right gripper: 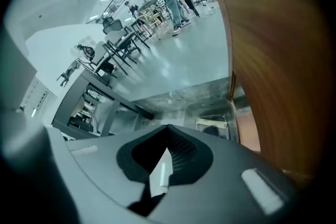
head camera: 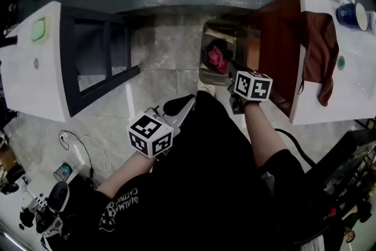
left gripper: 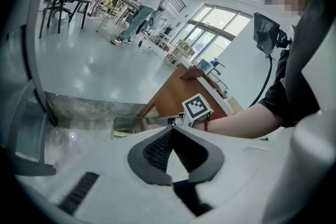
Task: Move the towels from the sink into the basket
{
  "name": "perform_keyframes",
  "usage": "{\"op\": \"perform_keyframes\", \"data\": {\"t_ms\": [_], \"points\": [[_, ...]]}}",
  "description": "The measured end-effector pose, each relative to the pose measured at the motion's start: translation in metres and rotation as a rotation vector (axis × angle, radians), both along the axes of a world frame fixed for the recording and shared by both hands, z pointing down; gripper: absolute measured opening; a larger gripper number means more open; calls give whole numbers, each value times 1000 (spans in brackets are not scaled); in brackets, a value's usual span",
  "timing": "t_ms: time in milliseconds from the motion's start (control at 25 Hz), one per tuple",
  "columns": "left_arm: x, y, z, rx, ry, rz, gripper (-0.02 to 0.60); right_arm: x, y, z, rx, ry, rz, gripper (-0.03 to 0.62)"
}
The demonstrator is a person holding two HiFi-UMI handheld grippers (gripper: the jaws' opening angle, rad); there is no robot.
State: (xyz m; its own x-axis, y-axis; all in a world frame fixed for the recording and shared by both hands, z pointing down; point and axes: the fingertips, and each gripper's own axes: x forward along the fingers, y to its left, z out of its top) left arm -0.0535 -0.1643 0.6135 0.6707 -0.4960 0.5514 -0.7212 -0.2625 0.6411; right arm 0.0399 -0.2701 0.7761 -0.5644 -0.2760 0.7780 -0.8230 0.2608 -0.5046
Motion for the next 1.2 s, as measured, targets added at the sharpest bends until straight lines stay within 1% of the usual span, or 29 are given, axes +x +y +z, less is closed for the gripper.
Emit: {"op": "perform_keyframes", "data": {"t_ms": [80, 160, 240, 280, 360, 440, 560, 640, 760, 960, 1040, 1120, 1200], "points": [[0, -3, -16, 57, 26, 14, 0, -4, -8, -32, 77, -4, 51, 5], [-3, -6, -31, 102, 63, 4, 0, -9, -13, -72, 163, -15, 87, 5], [-9, 1, -50, 119, 97, -12, 0, -15, -1, -113, 218, -24, 113, 5], [-12, 6, -63, 144, 103, -8, 0, -18, 9, -134, 240, -28, 130, 5], [-18, 13, -93, 243, 80, 29, 0, -25, 26, -174, 292, -42, 167, 6], [-22, 10, -120, 341, 52, 80, 0, -32, 32, -216, 373, -59, 195, 5], [-23, -8, -163, 433, 64, 120, 0, -38, 27, -286, 538, -99, 211, 5], [-23, -7, -197, 499, 83, 145, 0, -40, 34, -332, 633, -130, 219, 5], [-28, 16, -242, 588, 104, 164, 1, -45, 61, -395, 755, -141, 216, 5], [-41, 49, -296, 690, 149, 183, 2, -59, 104, -478, 961, -141, 211, 5], [-48, 61, -310, 708, 154, 185, 2, -69, 122, -495, 996, -135, 204, 5], [-57, 75, -323, 731, 152, 164, 2, -78, 141, -501, 1000, -115, 189, 5], [-68, 85, -341, 800, 150, 110, 0, -82, 157, -497, 986, -76, 180, 5]]}}
